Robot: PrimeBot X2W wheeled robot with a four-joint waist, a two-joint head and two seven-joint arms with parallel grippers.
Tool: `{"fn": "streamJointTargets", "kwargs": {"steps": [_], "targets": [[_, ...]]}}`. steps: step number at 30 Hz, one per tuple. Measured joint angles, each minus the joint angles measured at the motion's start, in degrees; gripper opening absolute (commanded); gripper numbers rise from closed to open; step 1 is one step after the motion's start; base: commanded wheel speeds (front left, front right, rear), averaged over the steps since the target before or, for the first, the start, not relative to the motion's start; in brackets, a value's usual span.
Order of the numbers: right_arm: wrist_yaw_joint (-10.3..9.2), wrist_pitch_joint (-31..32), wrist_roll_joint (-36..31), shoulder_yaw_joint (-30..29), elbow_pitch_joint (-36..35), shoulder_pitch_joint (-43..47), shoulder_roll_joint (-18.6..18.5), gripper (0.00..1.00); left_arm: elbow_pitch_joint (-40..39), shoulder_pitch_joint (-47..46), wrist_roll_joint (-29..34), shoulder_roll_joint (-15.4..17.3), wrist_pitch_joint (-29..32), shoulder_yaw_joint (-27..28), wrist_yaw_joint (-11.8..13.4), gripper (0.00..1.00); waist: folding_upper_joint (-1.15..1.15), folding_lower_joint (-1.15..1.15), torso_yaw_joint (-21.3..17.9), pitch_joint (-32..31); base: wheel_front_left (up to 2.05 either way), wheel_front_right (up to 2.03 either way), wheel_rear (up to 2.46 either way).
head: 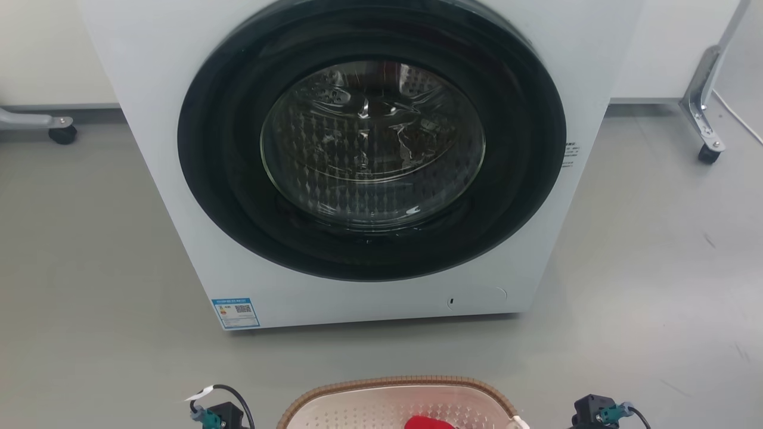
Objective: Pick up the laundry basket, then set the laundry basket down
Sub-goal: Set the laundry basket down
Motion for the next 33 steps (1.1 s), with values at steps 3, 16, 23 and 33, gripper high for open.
{"fn": "streamJointTargets", "kwargs": {"steps": [3, 16, 23, 33], "targets": [[0.0, -0.74, 0.0, 0.0, -0.23, -0.24, -0.02, 0.0, -0.48, -0.08, -0.87, 0.04, -0.76, -0.09, 0.09, 0.0, 0.0, 0.0, -0.1, 1.04, 0.0, 0.0, 0.0], [-0.01, -4.22, -0.09, 0.07, -1.79, -4.74, -0.59, 0.0, -2.2, -4.01, -0.76, 0.11, -6.06, -0.51, 1.14, 0.0, 0.0, 0.0, -0.6, 8.07, 0.0, 0.0, 0.0], [-0.04, -6.39, -0.25, 0.09, -2.54, -7.66, -1.15, 0.0, -3.45, -7.14, 0.2, 0.11, -8.6, -0.87, 1.78, 0.0, 0.0, 0.0, -0.77, 12.63, 0.0, 0.0, 0.0], [-0.62, -9.49, -0.69, 0.1, -3.92, -12.89, -2.23, 0.0, -4.91, -12.45, 1.36, 0.03, -12.05, -1.1, 2.41, 0.0, 0.0, 0.0, -0.61, 20.03, 0.0, 0.0, 0.0]]}}
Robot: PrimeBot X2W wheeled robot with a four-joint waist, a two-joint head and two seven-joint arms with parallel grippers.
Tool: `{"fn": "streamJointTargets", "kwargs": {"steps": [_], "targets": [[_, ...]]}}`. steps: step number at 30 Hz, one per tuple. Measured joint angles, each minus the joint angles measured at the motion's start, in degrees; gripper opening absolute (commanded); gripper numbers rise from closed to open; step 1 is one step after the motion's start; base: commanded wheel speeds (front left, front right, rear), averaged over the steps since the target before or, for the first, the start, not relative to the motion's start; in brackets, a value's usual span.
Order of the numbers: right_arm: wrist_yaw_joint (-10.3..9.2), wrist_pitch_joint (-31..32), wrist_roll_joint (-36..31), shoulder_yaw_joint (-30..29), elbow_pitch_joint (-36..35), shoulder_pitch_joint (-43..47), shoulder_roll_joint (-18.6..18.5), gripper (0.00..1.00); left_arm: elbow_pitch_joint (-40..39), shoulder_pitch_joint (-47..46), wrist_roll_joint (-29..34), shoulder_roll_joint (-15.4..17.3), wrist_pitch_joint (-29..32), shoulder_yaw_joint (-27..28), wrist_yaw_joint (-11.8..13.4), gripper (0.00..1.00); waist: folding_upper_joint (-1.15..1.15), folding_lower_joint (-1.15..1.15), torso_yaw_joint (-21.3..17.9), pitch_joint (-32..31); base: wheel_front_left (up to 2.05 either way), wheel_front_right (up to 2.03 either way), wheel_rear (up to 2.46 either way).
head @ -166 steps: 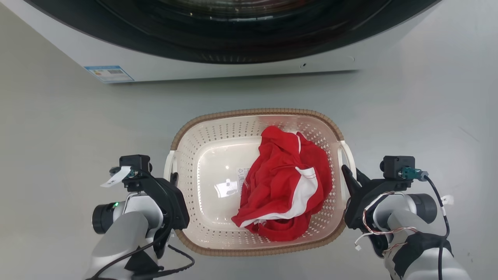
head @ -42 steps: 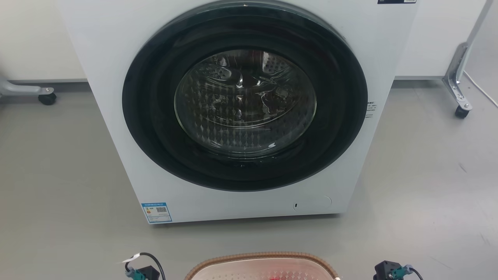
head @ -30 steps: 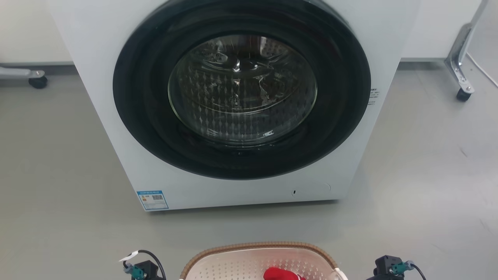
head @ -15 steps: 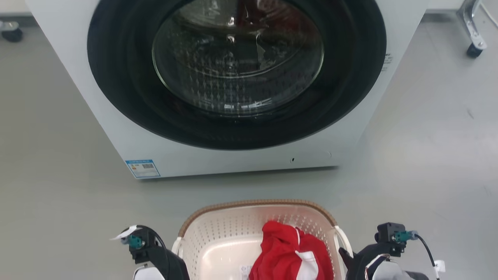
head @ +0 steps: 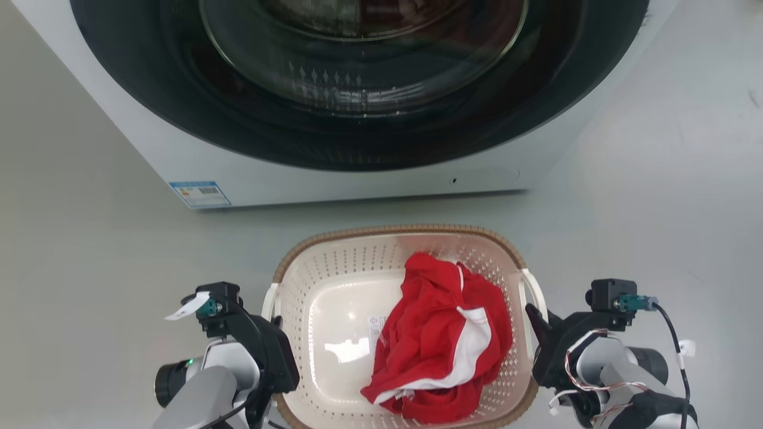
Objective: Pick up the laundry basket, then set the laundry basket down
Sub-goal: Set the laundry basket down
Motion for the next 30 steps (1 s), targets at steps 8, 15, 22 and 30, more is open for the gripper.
{"fn": "streamJointTargets", "kwargs": {"steps": [8, 15, 22, 30], "targets": [[-0.68, -2.5, -1.56, 0.55, -0.6, -3.48, -0.49, 0.0, -0.49, -3.38, 0.66, 0.1, -2.77, -0.1, 0.48, 0.0, 0.0, 0.0, 0.11, 6.07, 0.0, 0.0, 0.0], [-0.99, -4.64, -2.11, 0.86, -1.27, -6.41, -0.97, 0.0, -0.85, -6.49, 1.25, 0.18, -5.1, -0.29, 0.85, 0.0, 0.0, 0.0, 0.2, 11.04, 0.0, 0.0, 0.0], [-1.1, -6.64, -3.12, 1.34, -1.53, -9.4, -1.34, 0.0, -1.09, -9.8, 2.09, 0.34, -7.7, -0.6, 1.35, 0.0, 0.0, 0.0, 0.44, 16.19, 0.0, 0.0, 0.0], [-1.27, -8.14, -3.53, 1.72, -1.44, -11.27, -1.56, 0.0, -1.12, -11.68, 3.19, 0.52, -10.13, -0.64, 1.68, 0.0, 0.0, 0.0, 0.62, 19.73, 0.0, 0.0, 0.0]]}}
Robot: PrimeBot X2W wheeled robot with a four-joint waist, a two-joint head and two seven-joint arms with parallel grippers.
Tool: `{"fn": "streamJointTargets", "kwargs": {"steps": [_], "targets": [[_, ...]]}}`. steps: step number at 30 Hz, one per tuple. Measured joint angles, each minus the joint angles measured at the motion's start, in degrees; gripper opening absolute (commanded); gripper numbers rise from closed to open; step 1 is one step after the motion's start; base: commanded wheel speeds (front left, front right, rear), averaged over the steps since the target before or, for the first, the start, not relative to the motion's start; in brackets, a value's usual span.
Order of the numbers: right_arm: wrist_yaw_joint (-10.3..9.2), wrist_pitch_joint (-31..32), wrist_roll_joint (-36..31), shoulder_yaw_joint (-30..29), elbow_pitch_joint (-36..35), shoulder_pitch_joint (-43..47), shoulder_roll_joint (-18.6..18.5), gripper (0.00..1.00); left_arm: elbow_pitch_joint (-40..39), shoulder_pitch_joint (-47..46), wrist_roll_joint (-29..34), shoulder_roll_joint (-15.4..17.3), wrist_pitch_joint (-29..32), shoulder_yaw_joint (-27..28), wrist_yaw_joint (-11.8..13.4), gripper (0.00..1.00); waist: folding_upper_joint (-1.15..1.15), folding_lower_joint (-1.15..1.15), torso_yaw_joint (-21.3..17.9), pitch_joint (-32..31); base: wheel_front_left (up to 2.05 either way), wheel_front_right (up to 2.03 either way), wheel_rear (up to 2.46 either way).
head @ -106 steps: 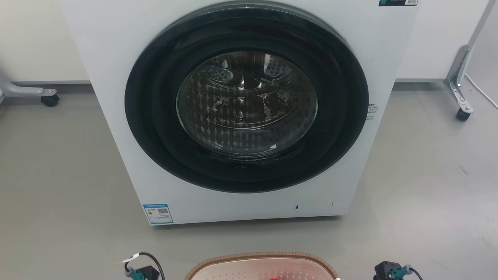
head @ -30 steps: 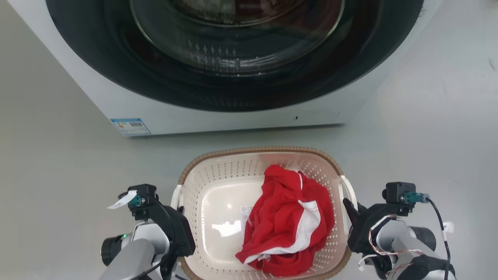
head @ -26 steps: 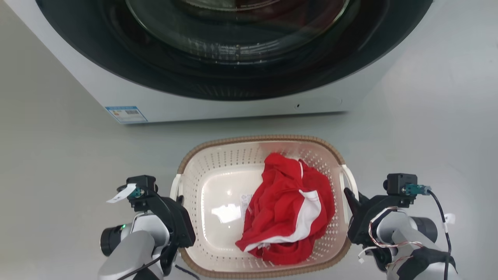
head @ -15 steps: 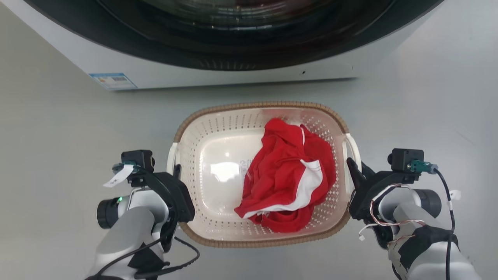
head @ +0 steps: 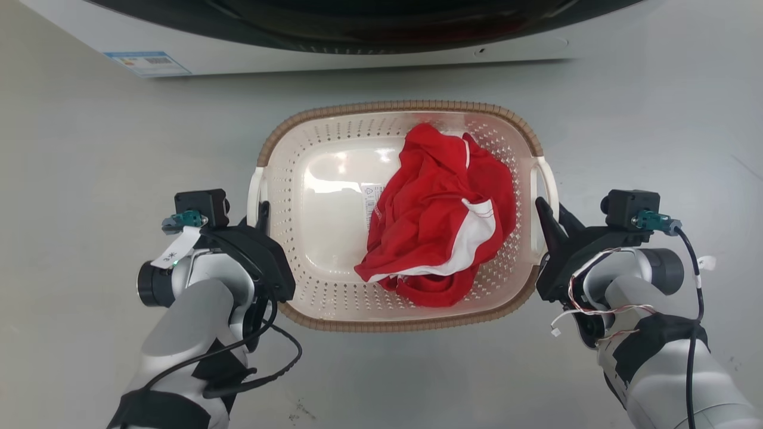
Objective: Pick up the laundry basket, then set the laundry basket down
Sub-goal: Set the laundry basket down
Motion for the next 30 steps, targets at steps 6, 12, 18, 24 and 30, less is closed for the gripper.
{"fn": "streamJointTargets", "kwargs": {"steps": [6, 12, 18, 24, 30], "targets": [[-0.24, -0.93, -0.62, 0.51, 0.05, -1.59, -0.32, 0.0, 0.05, -1.42, 0.33, 0.02, -2.13, -0.14, 0.01, 0.0, 0.0, 0.0, 0.11, 2.26, 0.0, 0.0, 0.0], [-0.24, -1.51, -1.01, 0.58, 0.09, -3.18, -0.49, 0.0, 0.38, -2.91, 0.67, 0.03, -3.13, -0.26, 0.01, 0.0, 0.0, -0.01, 0.21, 4.39, 0.0, 0.0, 0.0], [-0.24, -1.96, -1.04, 0.69, 0.56, -4.03, -0.52, 0.0, 0.94, -3.87, 0.73, 0.01, -3.49, -0.45, 0.0, 0.0, -0.01, 0.0, 0.36, 6.44, 0.0, 0.0, 0.0], [-0.19, -2.03, -1.02, 0.67, 1.31, -4.28, -0.41, 0.0, 1.83, -4.44, 0.73, -0.2, -3.69, -0.67, -0.09, 0.0, 0.0, 0.0, 0.51, 7.83, 0.0, 0.0, 0.0], [-0.15, -2.29, -1.0, 0.65, 1.51, -4.41, -0.37, 0.0, 2.48, -4.52, 0.73, -0.15, -3.96, -0.67, -0.59, 0.0, -0.01, -0.01, 0.54, 8.29, 0.0, 0.0, 0.0]]}}
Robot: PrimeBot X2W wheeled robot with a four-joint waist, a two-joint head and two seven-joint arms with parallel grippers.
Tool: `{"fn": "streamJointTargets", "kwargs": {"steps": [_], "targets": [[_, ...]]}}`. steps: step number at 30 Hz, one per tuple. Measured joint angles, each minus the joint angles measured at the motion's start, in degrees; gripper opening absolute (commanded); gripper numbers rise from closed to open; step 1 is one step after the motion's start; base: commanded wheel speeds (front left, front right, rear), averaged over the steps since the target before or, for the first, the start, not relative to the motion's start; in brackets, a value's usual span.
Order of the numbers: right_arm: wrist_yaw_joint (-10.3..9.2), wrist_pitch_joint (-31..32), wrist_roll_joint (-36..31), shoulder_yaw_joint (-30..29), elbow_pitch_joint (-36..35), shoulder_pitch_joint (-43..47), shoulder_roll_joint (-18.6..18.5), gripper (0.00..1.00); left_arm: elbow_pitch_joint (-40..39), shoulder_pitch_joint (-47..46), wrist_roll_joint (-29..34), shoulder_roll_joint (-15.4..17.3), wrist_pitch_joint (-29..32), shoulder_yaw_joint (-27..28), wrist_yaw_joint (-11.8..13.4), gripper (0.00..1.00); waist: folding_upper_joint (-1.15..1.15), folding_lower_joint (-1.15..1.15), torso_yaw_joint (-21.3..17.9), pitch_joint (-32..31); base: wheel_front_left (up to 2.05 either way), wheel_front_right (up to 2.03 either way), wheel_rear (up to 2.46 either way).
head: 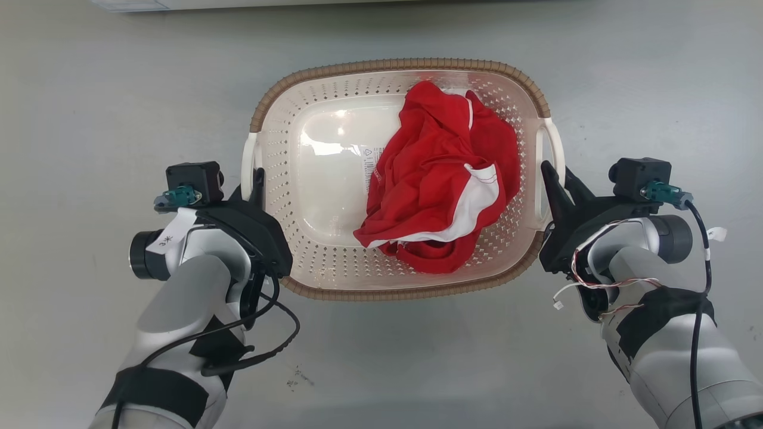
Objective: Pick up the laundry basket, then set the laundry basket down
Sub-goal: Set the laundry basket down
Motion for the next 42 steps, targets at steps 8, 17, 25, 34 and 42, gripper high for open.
{"fn": "streamJointTargets", "kwargs": {"steps": [8, 17, 25, 34, 42], "targets": [[0.25, -0.15, 0.02, 0.03, 0.62, -0.74, 0.03, 0.0, 0.57, -0.6, -0.01, 0.03, -0.14, 0.0, -0.51, 0.0, 0.0, 0.0, 0.02, 0.28, 0.0, 0.0, 0.0], [0.64, -0.22, -0.05, 1.32, 1.07, -0.86, 0.04, 0.82, 1.3, -0.8, -0.44, 0.08, -0.15, -0.12, -1.96, 0.0, 0.0, 0.0, 0.1, -0.16, 0.0, 0.0, 0.0], [0.85, -0.66, -0.08, 1.59, 0.83, -0.86, -0.27, 1.0, 1.66, -0.74, -1.72, 1.63, -0.31, 0.59, -4.01, 1.0, 0.0, 0.0, 0.21, -1.91, 0.0, 0.0, 0.0], [1.0, -1.19, 0.78, 2.11, 0.23, -0.67, -0.25, 1.0, 1.63, -0.64, -2.05, 1.57, -0.96, -1.22, -4.54, 1.0, 0.0, 0.0, 0.22, -4.85, 0.0, 0.0, 0.0], [1.0, -1.74, 1.11, 2.41, -1.88, 3.5, -0.57, 1.0, 1.55, 2.47, 0.43, 1.71, -2.54, -3.12, -4.97, 1.0, 0.0, 0.0, 0.08, -9.38, 0.0, 0.0, 0.0]]}}
